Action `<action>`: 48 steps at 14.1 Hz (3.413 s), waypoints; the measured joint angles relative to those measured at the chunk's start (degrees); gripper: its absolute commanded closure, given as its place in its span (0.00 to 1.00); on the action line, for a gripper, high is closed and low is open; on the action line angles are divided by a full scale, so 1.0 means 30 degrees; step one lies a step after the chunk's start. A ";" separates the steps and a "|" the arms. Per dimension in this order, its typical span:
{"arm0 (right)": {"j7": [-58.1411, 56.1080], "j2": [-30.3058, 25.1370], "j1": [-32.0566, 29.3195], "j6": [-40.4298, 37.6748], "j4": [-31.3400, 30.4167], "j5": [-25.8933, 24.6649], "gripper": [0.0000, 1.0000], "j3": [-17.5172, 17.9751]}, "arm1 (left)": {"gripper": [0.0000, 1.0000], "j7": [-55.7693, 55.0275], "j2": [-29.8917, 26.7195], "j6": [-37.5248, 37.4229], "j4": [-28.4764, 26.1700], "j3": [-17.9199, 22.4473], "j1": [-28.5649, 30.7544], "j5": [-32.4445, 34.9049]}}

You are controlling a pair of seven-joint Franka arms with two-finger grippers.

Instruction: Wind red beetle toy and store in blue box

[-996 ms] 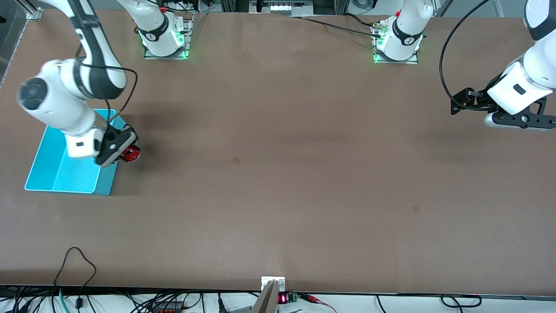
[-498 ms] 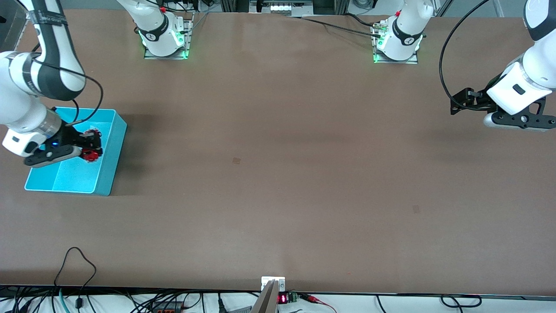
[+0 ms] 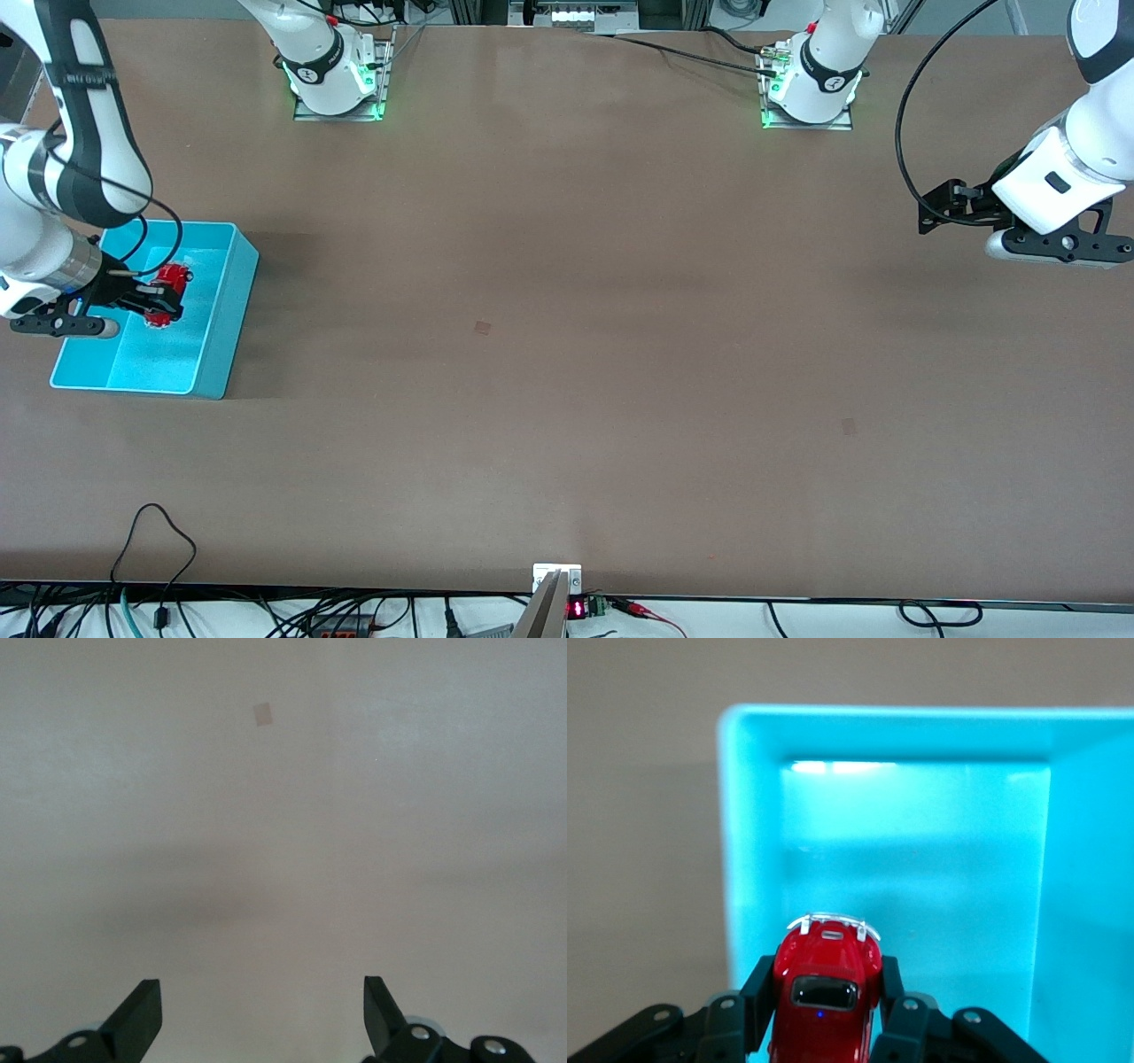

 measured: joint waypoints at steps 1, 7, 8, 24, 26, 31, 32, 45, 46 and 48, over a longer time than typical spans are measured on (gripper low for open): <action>-0.0002 0.0487 -0.0010 0.0360 0.0005 -0.0042 1.00 -0.0223 | 0.00 0.0000 0.0003 0.0000 0.0000 0.0001 0.0000 0.0000; -0.1119 0.3133 -0.0281 0.2420 0.0042 -0.0304 0.98 -0.0512 | 0.00 0.0000 0.0003 0.0001 -0.0002 0.0008 0.0001 0.0000; -0.1239 0.3429 -0.0343 0.2572 0.0055 -0.0316 0.81 -0.0558 | 0.00 0.0000 0.0003 0.0001 -0.0002 0.0013 0.0001 0.0000; -0.1797 -0.0417 -0.0439 -0.0408 0.1229 -0.0326 0.00 0.0037 | 0.00 -0.0001 0.0010 0.0024 0.0013 0.0089 0.0002 0.0000; -0.1796 -0.2117 -0.0427 -0.3388 0.2221 -0.0326 0.00 0.0672 | 0.00 -0.0001 0.0016 0.0025 0.0013 0.0089 0.0002 0.0000; -0.1344 -0.4470 -0.0246 -1.0344 0.6039 -0.0213 0.00 0.1647 | 0.00 -0.0001 0.0019 0.0031 0.0017 0.0095 0.0003 0.0000; -0.0663 -0.4897 -0.0077 -1.1405 0.6420 -0.0103 0.00 0.1715 | 0.00 -0.0001 0.0019 0.0031 0.0018 0.0098 0.0002 0.0000; 0.1490 -0.5357 0.1431 -1.7772 0.9852 -0.0076 0.00 0.2208 | 0.00 -0.0001 0.0019 0.0039 0.0026 0.0108 0.0003 0.0000; 0.1513 -0.5313 0.1446 -1.7772 0.9852 -0.0076 0.00 0.2208 | 0.00 -0.0001 0.0019 0.0039 0.0026 0.0108 0.0002 0.0000; 0.1549 -0.5307 0.1452 -1.7747 0.9853 -0.0076 0.00 0.2208 | 0.00 -0.0001 0.0019 0.0053 0.0075 0.0109 0.0003 0.0000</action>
